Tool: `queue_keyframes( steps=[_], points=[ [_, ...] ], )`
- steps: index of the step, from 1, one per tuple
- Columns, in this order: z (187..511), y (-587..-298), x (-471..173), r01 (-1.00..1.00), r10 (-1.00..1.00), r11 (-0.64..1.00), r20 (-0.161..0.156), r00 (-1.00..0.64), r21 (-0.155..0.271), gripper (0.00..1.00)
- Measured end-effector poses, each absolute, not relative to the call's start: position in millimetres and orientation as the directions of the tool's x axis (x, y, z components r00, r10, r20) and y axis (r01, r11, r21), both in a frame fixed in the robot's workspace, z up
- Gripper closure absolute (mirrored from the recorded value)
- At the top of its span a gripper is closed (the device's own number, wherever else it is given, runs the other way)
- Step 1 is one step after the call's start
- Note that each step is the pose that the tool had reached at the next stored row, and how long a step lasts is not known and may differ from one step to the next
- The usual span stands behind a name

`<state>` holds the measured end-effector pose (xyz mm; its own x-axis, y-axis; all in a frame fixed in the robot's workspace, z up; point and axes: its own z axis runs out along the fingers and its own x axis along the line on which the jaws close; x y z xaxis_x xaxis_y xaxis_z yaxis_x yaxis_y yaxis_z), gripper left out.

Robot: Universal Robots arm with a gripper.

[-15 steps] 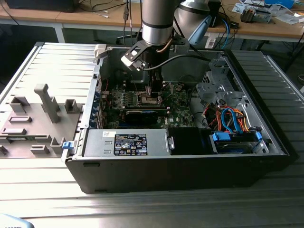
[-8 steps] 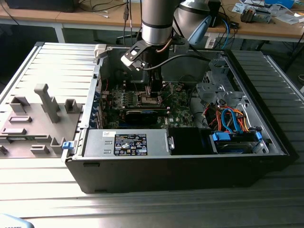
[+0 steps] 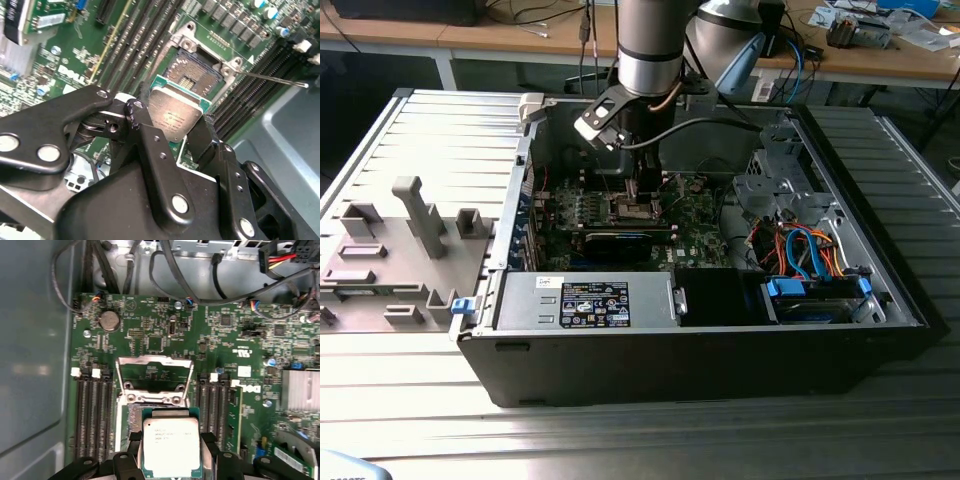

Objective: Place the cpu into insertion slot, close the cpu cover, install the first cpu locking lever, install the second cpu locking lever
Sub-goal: 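Place the cpu into insertion slot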

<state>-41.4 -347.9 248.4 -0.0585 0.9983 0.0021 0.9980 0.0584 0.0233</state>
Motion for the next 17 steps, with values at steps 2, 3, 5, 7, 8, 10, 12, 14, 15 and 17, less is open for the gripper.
queue_keyframes(
  steps=[2,3,5,7,8,10,12,14,15,17],
  points=[
    [248.4,-347.9,-41.5,0.998,0.998,0.058,0.016,-0.058,0.024,0.45],
    [248.4,-347.8,-41.5,0.998,0.998,0.058,0.017,-0.058,0.024,0.45],
    [248.4,-347.9,-41.5,0.998,0.998,0.058,0.022,-0.058,0.024,0.45],
    [248.0,-347.9,-41.5,0.998,0.998,0.058,0.023,-0.058,0.024,0.45],
    [247.7,-347.9,-41.5,0.998,0.998,0.058,0.022,-0.058,0.024,0.45],
    [247.3,-347.9,-41.5,0.998,0.998,0.058,0.023,-0.058,0.024,0.45],
    [246.8,-347.9,-41.5,0.998,0.998,0.058,0.023,-0.058,0.024,0.45],
    [246.2,-347.9,-41.5,0.998,0.998,0.058,0.023,-0.058,0.024,0.45],
    [246.0,-347.9,-41.5,0.998,0.998,0.058,0.023,-0.058,0.024,0.45],
    [245.7,-347.9,-41.5,0.998,0.998,0.058,0.023,-0.058,0.024,0.45]
  ],
)
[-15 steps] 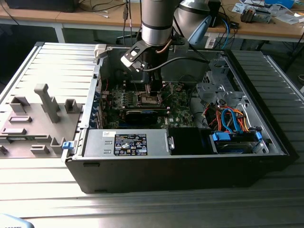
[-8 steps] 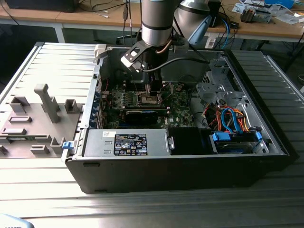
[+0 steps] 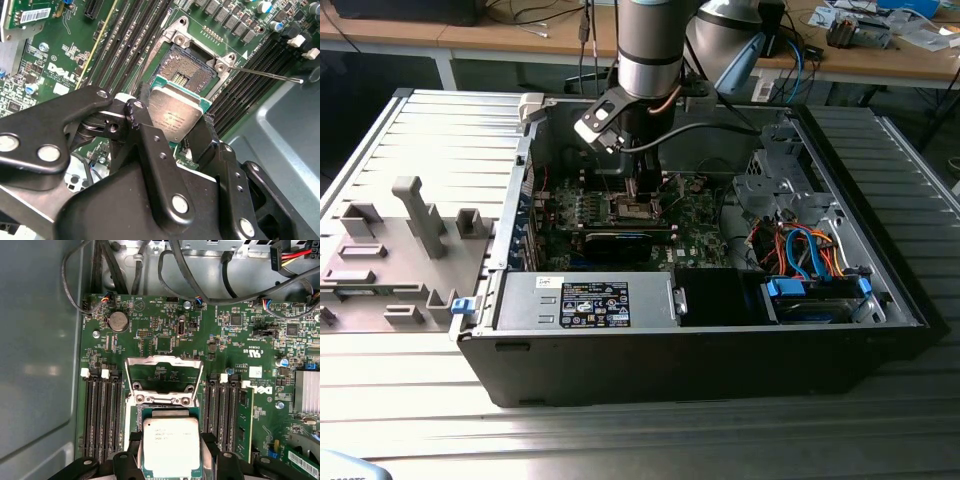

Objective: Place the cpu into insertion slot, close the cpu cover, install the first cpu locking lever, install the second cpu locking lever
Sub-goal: 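Place the cpu into insertion slot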

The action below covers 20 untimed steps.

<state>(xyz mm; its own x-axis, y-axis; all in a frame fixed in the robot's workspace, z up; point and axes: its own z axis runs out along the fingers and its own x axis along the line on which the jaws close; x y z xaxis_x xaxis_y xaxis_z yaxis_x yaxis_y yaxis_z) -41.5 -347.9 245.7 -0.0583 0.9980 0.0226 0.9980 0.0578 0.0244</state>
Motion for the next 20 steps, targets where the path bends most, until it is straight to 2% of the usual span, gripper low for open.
queue_keyframes(
  steps=[20],
  points=[
    [241.1,-347.8,-41.5,0.998,0.998,0.058,0.023,-0.058,0.024,0.45]
  ],
)
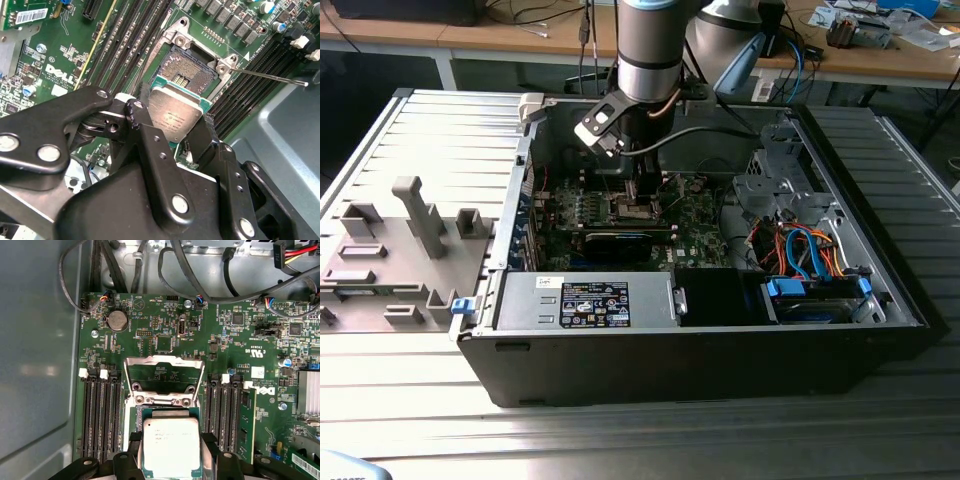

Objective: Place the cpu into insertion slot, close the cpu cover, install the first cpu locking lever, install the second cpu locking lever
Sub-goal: 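Place the cpu into insertion slot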

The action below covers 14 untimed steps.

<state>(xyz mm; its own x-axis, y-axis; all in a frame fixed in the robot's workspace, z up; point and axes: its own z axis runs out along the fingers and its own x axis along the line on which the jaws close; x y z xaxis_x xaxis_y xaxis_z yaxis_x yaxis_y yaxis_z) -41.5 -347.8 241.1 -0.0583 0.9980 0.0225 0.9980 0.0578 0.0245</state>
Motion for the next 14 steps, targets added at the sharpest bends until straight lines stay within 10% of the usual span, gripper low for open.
queue_keyframes(
  steps=[14],
  points=[
    [236.3,-346.4,-41.5,0.998,0.998,0.058,0.023,-0.058,0.024,0.45]
  ],
)
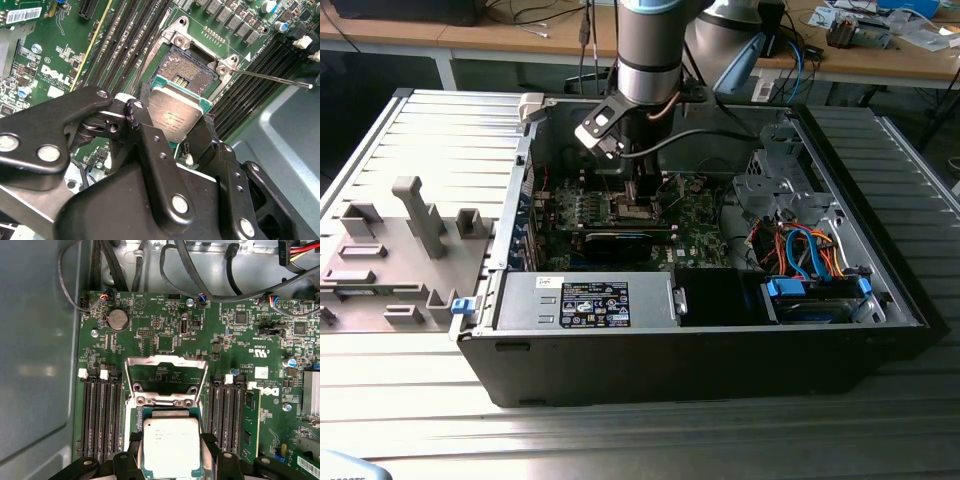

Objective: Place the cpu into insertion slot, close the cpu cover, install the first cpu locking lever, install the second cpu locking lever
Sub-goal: 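Place the cpu into insertion slot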

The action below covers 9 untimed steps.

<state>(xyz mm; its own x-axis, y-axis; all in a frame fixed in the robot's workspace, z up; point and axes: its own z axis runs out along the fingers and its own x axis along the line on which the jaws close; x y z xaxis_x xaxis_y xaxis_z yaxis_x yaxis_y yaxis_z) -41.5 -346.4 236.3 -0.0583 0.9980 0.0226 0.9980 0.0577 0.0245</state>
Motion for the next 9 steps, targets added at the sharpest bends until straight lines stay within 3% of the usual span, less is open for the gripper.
queue_keyframes(
  steps=[9],
  points=[
    [215,-346,-51,1.0,1.0,0.002,0.017,-0.002,0.024,0.45]
  ],
)
